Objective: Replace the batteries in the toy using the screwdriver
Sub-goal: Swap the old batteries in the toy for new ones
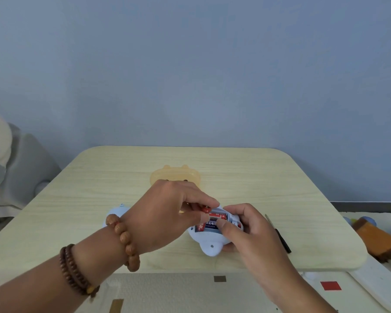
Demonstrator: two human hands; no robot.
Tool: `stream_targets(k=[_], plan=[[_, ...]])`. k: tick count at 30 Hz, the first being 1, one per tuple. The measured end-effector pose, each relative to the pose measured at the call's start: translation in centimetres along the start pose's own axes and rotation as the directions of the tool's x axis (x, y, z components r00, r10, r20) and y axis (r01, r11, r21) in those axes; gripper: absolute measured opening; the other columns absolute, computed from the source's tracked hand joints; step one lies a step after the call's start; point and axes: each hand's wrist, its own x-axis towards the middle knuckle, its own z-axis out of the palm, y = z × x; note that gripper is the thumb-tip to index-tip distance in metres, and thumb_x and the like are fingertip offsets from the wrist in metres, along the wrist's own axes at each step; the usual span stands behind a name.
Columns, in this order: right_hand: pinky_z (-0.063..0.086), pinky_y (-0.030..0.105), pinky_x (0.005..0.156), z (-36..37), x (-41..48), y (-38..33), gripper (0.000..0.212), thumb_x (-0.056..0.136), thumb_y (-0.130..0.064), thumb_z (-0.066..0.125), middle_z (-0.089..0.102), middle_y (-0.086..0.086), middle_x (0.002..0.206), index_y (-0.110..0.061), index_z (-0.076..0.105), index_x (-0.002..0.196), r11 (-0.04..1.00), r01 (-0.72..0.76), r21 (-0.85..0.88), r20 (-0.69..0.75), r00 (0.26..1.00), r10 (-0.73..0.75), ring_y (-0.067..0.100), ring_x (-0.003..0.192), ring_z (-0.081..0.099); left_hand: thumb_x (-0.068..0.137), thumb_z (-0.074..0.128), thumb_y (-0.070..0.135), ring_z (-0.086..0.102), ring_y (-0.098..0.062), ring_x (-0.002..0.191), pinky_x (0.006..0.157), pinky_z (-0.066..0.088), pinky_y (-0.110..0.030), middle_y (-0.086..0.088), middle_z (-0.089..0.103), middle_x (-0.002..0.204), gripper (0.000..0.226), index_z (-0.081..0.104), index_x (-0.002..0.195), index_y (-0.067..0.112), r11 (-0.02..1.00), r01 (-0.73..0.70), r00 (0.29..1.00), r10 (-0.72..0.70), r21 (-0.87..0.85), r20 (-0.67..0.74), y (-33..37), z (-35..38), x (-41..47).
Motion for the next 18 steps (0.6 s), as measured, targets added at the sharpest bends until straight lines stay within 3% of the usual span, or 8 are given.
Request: stream_targets(k=[2, 7, 10, 15, 18], plan=[[0.059, 0.025, 0.071, 0.0, 0.0, 0.0, 0.011, 0.092, -0.025, 0.07, 0.078, -0.013, 0.092, -0.031, 0.07, 0.101, 1.0, 0.011, -0.007, -0.003, 1.0, -0.011, 0.002, 0.082, 0.075, 0.085, 0.078, 0.016, 0.069, 0.001, 0.088, 0.08, 0.055, -0.017, 0.016, 0.075, 0.093, 0.032, 0.075, 0.111, 0.032, 1.0, 0.01, 1.0, -0.01, 0.003, 0.004, 0.2, 0.3, -0.1], [0.064, 0.034, 0.08, 0.0, -0.1, 0.1, 0.011, 0.094, -0.028, 0.067, 0.078, -0.011, 0.096, -0.031, 0.071, 0.104, 0.999, 0.021, 0.024, 0.016, 1.0, -0.021, 0.006, 0.088, 0.076, 0.084, 0.079, 0.02, 0.069, -0.001, 0.08, 0.075, 0.05, -0.011, 0.018, 0.074, 0.082, 0.018, 0.077, 0.096, 0.034, 0.999, -0.014, 1.0, 0.014, 0.033, 0.003, 0.7, 0.3, -0.2], [0.065, 0.037, 0.082, -0.1, -0.1, 0.1, 0.012, 0.095, -0.029, 0.066, 0.078, -0.009, 0.096, -0.03, 0.071, 0.106, 0.999, 0.026, 0.04, 0.026, 0.999, -0.027, 0.008, 0.089, 0.076, 0.083, 0.08, 0.02, 0.068, -0.002, 0.08, 0.072, 0.053, -0.015, 0.018, 0.075, 0.083, 0.019, 0.079, 0.096, 0.033, 0.999, -0.037, 0.999, 0.037, 0.007, -0.017, 0.5, 0.6, -0.4], [0.064, 0.034, 0.081, 0.0, -0.2, 0.3, 0.015, 0.097, -0.034, 0.062, 0.078, -0.01, 0.096, -0.03, 0.069, 0.109, 0.998, 0.045, 0.042, 0.037, 0.998, -0.047, 0.007, 0.09, 0.076, 0.084, 0.076, 0.024, 0.065, -0.007, 0.08, 0.072, 0.053, -0.026, 0.013, 0.075, 0.085, 0.023, 0.077, 0.103, 0.038, 0.987, -0.12, 0.992, 0.123, 0.105, -0.021, -0.2, 1.5, -0.2], [0.065, 0.033, 0.079, 0.1, -0.1, 0.5, 0.018, 0.1, -0.033, 0.057, 0.078, -0.009, 0.098, -0.029, 0.068, 0.114, 0.998, 0.048, 0.041, 0.014, 0.999, -0.049, 0.007, 0.091, 0.076, 0.085, 0.075, 0.025, 0.062, -0.008, 0.079, 0.072, 0.052, -0.025, 0.013, 0.072, 0.082, 0.025, 0.075, 0.105, 0.041, 0.989, -0.107, 0.993, 0.112, 0.104, -0.039, -0.3, 2.0, -0.2]])
